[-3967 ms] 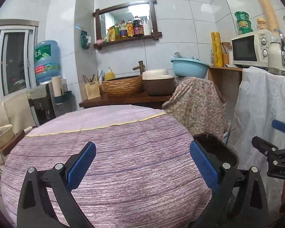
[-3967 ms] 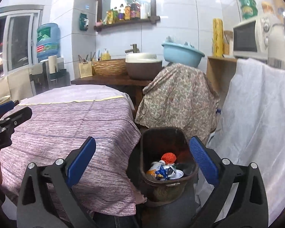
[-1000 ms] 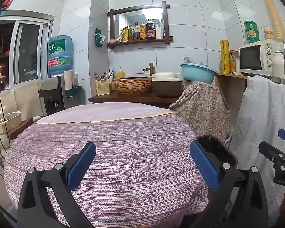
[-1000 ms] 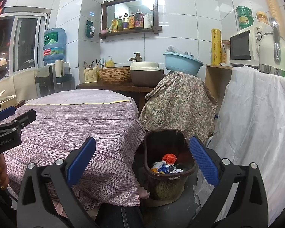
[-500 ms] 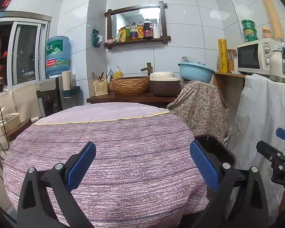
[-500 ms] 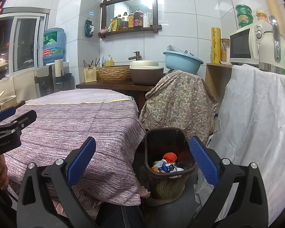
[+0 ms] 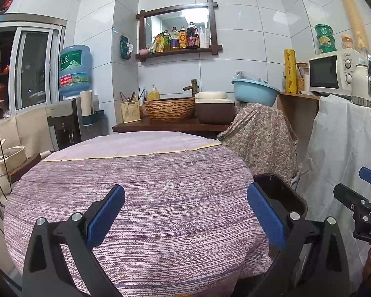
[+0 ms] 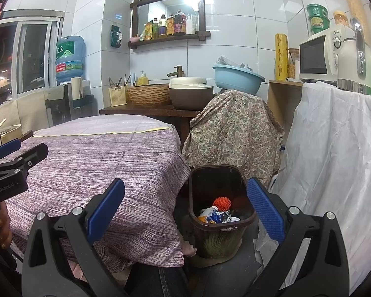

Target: Collect trash

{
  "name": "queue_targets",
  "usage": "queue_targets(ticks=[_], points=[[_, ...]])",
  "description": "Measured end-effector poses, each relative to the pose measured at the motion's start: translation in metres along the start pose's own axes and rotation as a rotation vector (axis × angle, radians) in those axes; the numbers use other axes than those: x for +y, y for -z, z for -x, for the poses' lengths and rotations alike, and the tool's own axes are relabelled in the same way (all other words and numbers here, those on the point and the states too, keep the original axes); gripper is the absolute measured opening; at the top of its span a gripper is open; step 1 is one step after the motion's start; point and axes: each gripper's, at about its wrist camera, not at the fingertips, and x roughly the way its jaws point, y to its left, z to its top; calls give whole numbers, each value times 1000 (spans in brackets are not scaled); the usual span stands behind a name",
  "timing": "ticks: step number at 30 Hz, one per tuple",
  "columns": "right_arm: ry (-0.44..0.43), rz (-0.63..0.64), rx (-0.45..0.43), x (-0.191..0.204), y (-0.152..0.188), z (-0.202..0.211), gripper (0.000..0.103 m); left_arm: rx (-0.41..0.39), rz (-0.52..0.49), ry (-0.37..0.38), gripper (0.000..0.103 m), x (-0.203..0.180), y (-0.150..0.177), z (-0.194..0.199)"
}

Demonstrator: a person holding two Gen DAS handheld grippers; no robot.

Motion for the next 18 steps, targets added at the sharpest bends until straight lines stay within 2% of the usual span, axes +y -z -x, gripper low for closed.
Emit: queue_targets(ticks=[18], points=[[2,-7,4,3,2,0,98,3,1,-3,98,0,1,1]])
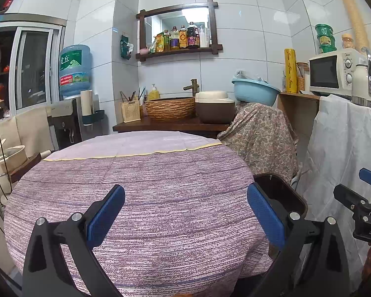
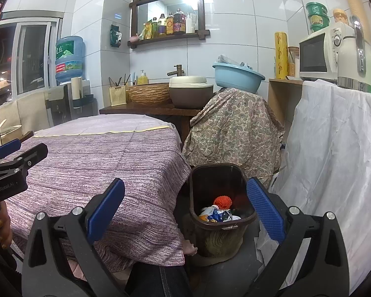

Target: Collect trash

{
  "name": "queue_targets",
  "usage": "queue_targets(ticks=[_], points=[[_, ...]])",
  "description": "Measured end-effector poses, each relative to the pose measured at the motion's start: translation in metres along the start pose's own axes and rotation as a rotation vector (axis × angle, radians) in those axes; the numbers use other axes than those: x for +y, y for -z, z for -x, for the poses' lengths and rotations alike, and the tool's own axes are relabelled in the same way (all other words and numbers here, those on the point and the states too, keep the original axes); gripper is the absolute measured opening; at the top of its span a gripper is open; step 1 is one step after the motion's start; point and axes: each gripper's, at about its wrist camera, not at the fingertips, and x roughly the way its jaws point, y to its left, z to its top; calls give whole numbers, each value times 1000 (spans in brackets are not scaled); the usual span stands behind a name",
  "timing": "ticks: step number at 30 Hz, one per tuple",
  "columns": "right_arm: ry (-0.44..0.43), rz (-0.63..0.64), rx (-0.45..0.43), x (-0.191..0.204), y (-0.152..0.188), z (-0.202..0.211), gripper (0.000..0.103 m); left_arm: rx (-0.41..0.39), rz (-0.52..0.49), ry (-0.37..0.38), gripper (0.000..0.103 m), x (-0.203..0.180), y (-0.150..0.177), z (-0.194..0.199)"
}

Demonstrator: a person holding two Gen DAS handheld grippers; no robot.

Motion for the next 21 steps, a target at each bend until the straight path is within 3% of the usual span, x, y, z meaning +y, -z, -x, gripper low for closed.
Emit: queue_targets(ticks=[21], points=[[0,-6,12,4,1,-1,97,8,-1,0,98,-2,0,-1]])
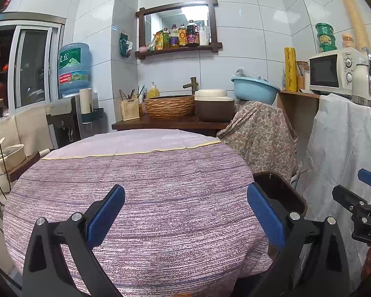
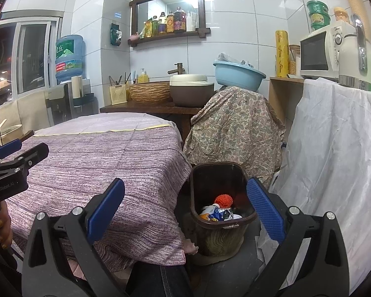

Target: Collect trash

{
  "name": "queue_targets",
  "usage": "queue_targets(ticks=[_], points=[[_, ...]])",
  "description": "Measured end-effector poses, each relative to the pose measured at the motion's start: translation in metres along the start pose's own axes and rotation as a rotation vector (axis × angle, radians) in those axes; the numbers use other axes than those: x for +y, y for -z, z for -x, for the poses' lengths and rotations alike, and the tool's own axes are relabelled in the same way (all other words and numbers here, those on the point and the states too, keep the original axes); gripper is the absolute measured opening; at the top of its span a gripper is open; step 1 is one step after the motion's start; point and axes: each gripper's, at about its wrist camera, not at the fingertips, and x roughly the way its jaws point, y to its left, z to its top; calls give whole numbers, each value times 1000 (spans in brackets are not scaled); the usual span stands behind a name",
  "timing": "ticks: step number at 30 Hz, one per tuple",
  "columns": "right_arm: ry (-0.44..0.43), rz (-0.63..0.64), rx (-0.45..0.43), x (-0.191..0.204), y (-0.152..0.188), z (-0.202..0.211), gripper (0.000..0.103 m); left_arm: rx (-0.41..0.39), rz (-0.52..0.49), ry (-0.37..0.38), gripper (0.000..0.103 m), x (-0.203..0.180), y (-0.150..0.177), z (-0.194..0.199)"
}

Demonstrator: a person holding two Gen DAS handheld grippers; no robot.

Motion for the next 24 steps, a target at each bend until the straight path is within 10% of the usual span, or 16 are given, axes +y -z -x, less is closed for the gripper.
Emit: queue_targets(ticks=[24], points=[[-2,-3,5,0,3,-3,98,-4,6,2,98,-5,5,-2]])
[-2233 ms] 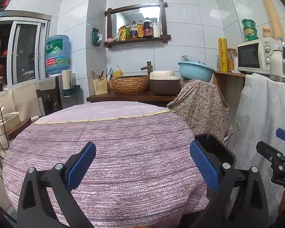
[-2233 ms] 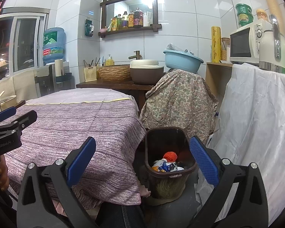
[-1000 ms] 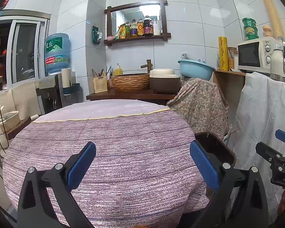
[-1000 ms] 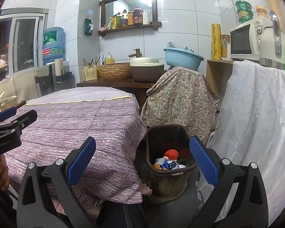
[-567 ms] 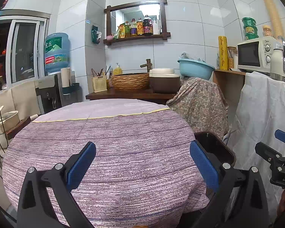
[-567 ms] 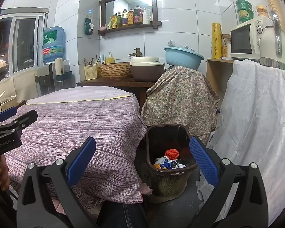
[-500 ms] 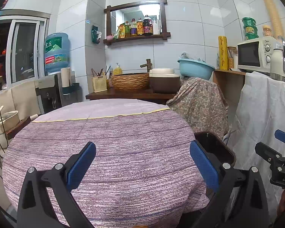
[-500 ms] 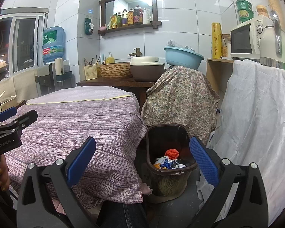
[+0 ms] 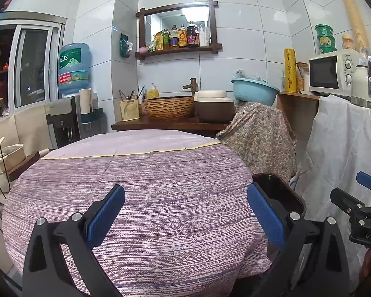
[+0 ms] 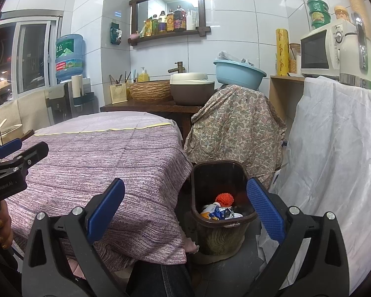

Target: Collect trash

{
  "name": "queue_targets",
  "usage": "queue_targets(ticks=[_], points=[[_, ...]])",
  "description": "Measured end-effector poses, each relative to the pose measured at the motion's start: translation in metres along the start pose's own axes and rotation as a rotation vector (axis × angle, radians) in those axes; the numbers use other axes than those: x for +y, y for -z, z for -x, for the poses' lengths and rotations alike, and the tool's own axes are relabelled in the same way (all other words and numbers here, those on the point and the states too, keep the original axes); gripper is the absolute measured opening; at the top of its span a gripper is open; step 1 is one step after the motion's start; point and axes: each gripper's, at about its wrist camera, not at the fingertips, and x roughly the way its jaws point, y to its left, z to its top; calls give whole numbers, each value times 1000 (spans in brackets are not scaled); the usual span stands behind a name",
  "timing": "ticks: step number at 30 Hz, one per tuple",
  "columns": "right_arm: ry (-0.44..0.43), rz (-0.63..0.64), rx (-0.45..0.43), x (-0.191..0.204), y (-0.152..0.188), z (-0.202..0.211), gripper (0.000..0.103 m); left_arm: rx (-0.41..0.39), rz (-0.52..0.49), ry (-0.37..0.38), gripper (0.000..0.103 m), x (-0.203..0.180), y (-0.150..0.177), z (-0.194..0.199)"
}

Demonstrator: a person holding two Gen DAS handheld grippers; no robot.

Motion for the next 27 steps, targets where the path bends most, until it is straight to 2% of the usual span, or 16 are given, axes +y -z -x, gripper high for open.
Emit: queue_targets(ticks=[27], points=[[0,-3,0,1,1,0,98,-2,-5,2,98,-1,-1,4]])
